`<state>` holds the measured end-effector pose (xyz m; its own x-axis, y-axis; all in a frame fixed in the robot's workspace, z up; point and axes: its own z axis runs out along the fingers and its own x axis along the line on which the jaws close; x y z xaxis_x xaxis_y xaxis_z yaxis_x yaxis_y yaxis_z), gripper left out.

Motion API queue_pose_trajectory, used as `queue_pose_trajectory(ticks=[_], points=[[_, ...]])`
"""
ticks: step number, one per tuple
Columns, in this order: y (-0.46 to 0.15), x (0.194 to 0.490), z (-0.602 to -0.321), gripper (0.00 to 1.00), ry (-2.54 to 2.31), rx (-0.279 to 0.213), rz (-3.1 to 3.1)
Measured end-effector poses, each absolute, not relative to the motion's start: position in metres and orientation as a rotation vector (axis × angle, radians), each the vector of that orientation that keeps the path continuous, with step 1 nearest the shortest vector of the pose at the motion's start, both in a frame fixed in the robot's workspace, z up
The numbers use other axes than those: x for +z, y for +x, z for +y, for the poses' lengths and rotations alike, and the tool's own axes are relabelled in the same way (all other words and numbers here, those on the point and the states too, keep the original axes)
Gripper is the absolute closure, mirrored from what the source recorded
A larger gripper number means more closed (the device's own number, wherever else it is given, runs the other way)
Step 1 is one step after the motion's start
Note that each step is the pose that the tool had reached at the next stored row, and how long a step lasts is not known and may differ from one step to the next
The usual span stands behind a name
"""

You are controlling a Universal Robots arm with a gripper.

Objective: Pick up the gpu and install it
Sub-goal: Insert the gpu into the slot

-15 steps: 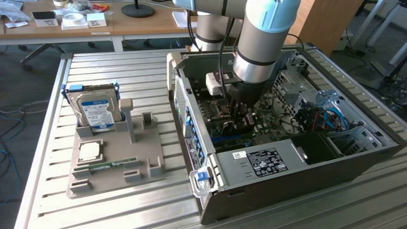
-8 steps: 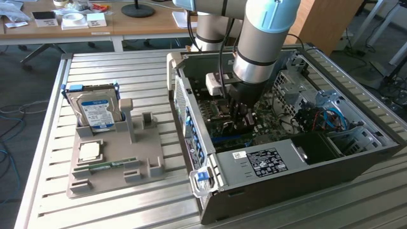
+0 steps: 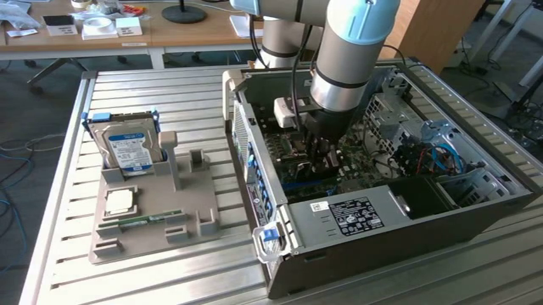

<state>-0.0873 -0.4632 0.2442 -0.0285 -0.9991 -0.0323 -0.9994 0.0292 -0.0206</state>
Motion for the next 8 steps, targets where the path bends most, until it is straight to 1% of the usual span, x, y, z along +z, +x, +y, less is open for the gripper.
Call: queue_pose_trajectory(ticks=[8], points=[[-0.0878, 0.2423, -0.4632, 0.73, -2.163, 0.012, 2.226]])
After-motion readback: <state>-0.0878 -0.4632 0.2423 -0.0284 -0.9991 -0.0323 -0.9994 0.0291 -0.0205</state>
